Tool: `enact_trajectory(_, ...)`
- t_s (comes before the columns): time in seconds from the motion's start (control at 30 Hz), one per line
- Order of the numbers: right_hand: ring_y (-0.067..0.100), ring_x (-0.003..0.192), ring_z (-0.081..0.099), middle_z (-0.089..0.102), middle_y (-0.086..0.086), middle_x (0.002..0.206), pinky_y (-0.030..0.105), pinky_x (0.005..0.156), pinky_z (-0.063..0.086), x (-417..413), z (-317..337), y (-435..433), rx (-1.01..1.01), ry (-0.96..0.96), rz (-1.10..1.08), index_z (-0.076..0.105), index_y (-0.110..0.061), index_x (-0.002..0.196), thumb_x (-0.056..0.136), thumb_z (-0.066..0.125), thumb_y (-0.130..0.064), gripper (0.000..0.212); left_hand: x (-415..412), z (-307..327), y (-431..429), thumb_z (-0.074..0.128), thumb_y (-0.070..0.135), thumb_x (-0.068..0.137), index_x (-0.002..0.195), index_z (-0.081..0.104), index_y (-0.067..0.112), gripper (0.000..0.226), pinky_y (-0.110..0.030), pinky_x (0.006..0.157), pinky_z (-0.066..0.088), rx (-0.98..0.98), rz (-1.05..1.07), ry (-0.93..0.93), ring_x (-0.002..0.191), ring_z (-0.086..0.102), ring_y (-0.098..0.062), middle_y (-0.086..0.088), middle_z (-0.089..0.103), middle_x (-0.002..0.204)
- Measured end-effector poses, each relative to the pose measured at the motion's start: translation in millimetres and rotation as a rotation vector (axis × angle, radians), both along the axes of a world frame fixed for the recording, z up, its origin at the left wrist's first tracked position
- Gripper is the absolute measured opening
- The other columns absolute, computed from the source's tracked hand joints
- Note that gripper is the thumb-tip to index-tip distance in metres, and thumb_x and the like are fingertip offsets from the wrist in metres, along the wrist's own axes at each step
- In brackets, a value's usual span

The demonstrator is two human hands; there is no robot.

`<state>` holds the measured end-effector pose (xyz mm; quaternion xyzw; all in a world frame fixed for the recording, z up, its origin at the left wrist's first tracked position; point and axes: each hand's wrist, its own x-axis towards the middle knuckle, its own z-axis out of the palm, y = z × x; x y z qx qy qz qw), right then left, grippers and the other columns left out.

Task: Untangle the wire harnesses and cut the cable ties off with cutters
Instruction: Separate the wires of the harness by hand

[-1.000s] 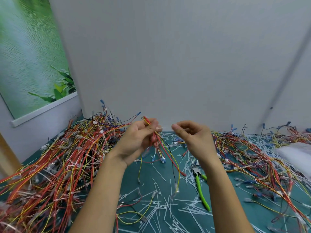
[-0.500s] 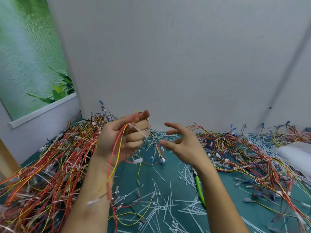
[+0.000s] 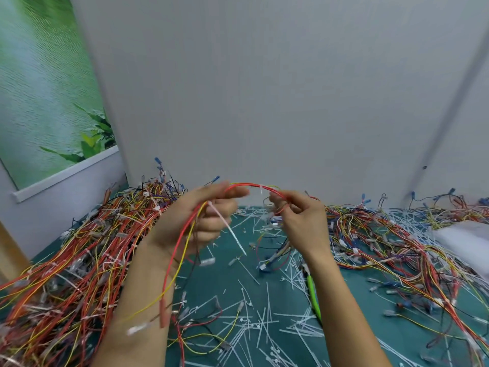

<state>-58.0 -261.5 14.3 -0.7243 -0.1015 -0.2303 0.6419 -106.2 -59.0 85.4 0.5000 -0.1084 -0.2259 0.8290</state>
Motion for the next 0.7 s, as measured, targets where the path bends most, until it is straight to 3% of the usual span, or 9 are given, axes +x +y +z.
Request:
enact_trajectory(0.07, 0.017, 0.071, 0.076, 0.077, 0.002, 0.079, 0.017, 0.055, 0.049, -1, 3, -6, 0.071, 0.044, 0.01, 0.08, -0.019, 0.094, 0.095, 0.073, -0.018, 0.006, 8, -8, 7, 0.071, 0.033, 0.086, 0.097, 0.061, 0.006, 0.031, -0.01, 0.026, 0.024, -0.12, 0.076, 0.022, 0.035, 0.025, 0.0, 0.007, 0.028, 0.058)
enact_trajectory(0.2, 0.018, 0.066, 0.076, 0.078, 0.004, 0.087, 0.013, 0.049, 0.047, -1, 4, -12, 0.095, 0.117, -0.015, 0.08, -0.022, 0.096, 0.093, 0.075, -0.019, 0.007, 14, -13, 6, 0.065, 0.031, 0.092, 0.085, 0.05, 0.014, 0.024, -0.012, 0.037, 0.036, -0.034, 0.352, -0.132, 0.042, 0.039, -0.001, 0.004, 0.047, 0.059)
enact_trajectory(0.33, 0.02, 0.069, 0.076, 0.077, 0.008, 0.088, 0.012, 0.053, 0.049, -3, 5, -17, 0.014, 0.163, 0.051, 0.081, -0.02, 0.096, 0.092, 0.076, -0.022, 0.006, 12, -9, 3, 0.056, 0.022, 0.094, 0.099, 0.053, 0.016, 0.008, -0.015, 0.044, 0.044, -0.256, 0.339, -0.163, 0.048, 0.045, -0.005, -0.001, 0.052, 0.066)
enact_trajectory(0.43, 0.014, 0.071, 0.077, 0.076, 0.003, 0.093, 0.015, 0.056, 0.049, -3, 4, -19, -0.145, 0.211, 0.106, 0.079, -0.024, 0.101, 0.094, 0.073, -0.018, 0.011, 11, -12, 2, 0.052, 0.007, 0.09, 0.099, 0.069, 0.005, 0.019, -0.021, 0.057, 0.054, -0.412, 0.244, -0.182, 0.06, 0.057, -0.013, -0.01, 0.062, 0.078)
enact_trajectory(0.53, 0.0, 0.065, 0.066, 0.073, -0.004, 0.09, 0.015, 0.064, 0.049, -6, 9, -22, -0.363, 0.164, -0.02, 0.074, -0.023, 0.121, 0.094, 0.063, -0.007, 0.033, 12, -15, 2, 0.076, 0.001, 0.075, 0.104, 0.076, 0.0, 0.029, -0.022, 0.068, 0.058, -0.431, 0.129, -0.265, 0.07, 0.062, -0.016, -0.012, 0.066, 0.088)
enact_trajectory(0.63, 0.013, 0.111, 0.059, 0.066, -0.002, 0.127, 0.024, 0.099, 0.046, -16, 20, -20, -0.465, -0.026, -0.26, 0.073, -0.02, 0.126, 0.086, 0.054, 0.007, 0.052, 14, -19, -2, 0.093, 0.009, 0.061, 0.112, 0.074, 0.002, 0.055, -0.025, 0.075, 0.06, -0.342, 0.117, -0.33, 0.078, 0.068, -0.017, -0.011, 0.068, 0.095)
enact_trajectory(0.7, 0.02, 0.124, 0.046, 0.059, -0.004, 0.136, 0.032, 0.107, 0.039, -25, 29, -17, -0.48, -0.169, -0.273, 0.07, -0.023, 0.13, 0.086, 0.058, 0.007, 0.054, 14, -23, -6, 0.09, 0.009, 0.066, 0.115, 0.073, 0.002, 0.052, -0.028, 0.078, 0.06, -0.288, 0.119, -0.368, 0.081, 0.071, -0.018, -0.011, 0.071, 0.097)
